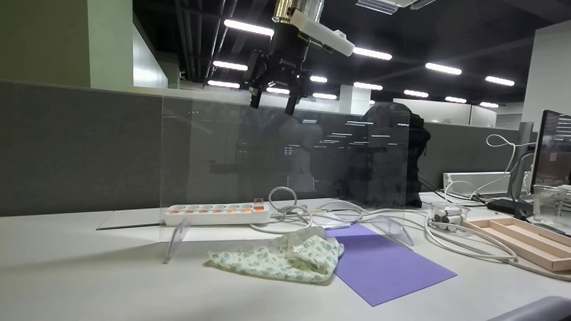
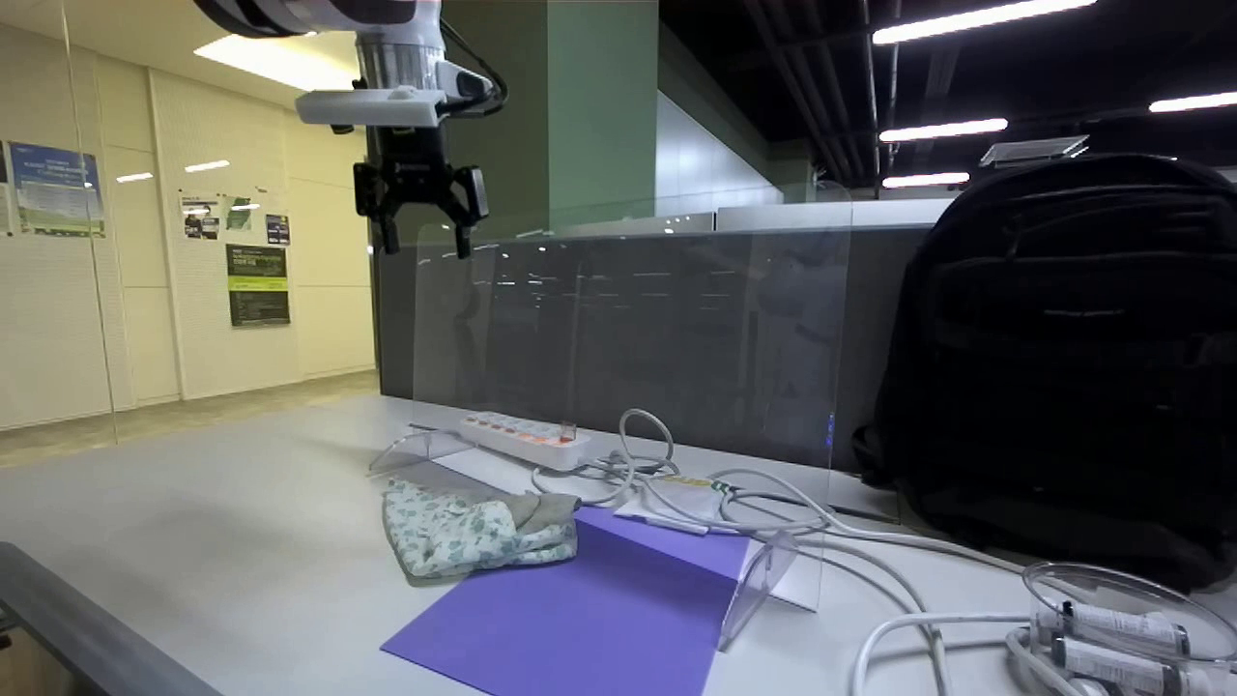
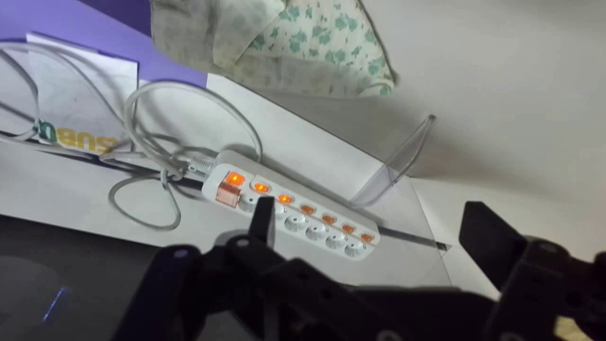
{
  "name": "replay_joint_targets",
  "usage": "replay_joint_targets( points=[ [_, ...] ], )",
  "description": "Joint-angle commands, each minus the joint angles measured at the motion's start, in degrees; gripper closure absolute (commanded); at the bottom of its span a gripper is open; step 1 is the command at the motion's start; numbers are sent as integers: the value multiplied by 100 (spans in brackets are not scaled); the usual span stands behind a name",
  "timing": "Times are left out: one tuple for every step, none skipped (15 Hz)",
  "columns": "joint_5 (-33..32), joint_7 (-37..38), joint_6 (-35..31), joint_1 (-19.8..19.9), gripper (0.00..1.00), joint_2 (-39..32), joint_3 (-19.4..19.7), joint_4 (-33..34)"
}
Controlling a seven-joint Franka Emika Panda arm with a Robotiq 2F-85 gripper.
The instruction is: Put the towel on top of the colourless screen
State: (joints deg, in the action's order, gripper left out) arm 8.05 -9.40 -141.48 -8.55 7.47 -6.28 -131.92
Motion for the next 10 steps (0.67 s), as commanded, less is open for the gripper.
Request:
replay_joint_targets(
  points=[
    [64, -22, 17, -17, 0, -2, -5, -90],
    [137, -88, 14, -24, 0, -4, -2, -179],
    [175, -119, 9, -25, 0, -4, 0, -229],
    [191, -138, 8, -26, 0, -4, 2, -247],
    [192, -142, 8, -26, 0, -3, 3, -248],
    [192, -144, 8, -26, 0, -2, 3, -248],
    [193, -146, 8, -26, 0, -1, 3, -248],
    [65, -57, -76, -11, 0, -17, -23, -223],
    [-51, -26, -144, 12, 0, -73, -28, -218],
    [-75, -23, -198, 21, 0, -132, -17, -213]
  ],
)
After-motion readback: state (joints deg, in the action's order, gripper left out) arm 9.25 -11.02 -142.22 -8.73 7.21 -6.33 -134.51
